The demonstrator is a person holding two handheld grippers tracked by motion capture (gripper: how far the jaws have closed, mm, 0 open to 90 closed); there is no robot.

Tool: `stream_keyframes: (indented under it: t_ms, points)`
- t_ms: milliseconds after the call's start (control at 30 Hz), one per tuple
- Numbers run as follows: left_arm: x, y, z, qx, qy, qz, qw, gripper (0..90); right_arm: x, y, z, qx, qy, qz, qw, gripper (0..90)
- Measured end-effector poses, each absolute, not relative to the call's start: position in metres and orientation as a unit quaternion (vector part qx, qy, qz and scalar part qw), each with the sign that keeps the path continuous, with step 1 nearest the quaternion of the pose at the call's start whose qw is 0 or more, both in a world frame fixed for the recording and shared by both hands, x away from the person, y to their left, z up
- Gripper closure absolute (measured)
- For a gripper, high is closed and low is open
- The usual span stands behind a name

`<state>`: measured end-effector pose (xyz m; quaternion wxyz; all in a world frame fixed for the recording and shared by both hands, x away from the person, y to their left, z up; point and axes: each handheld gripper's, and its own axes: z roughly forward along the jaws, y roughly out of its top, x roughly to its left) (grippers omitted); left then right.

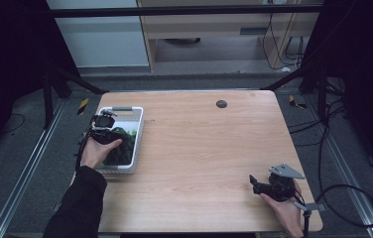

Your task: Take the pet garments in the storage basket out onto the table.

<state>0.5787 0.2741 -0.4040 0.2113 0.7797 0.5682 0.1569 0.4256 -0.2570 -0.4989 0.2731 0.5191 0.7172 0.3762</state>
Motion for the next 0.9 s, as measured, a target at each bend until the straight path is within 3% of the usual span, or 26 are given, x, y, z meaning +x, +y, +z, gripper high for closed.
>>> stream_keyframes:
  t_ms: [567,900]
  points:
    - [0.583,0.274,-0.422,0.776,0.581,0.157,0.189,23.7,0.426,-0.257,-0.500,0.518,0.720,0.373,0.273,12.6]
    - [0.582,0.278,-0.424,0.775,0.588,0.147,0.180,53.9,0.426,-0.257,-0.500,0.519,0.720,0.373,0.270,12.6]
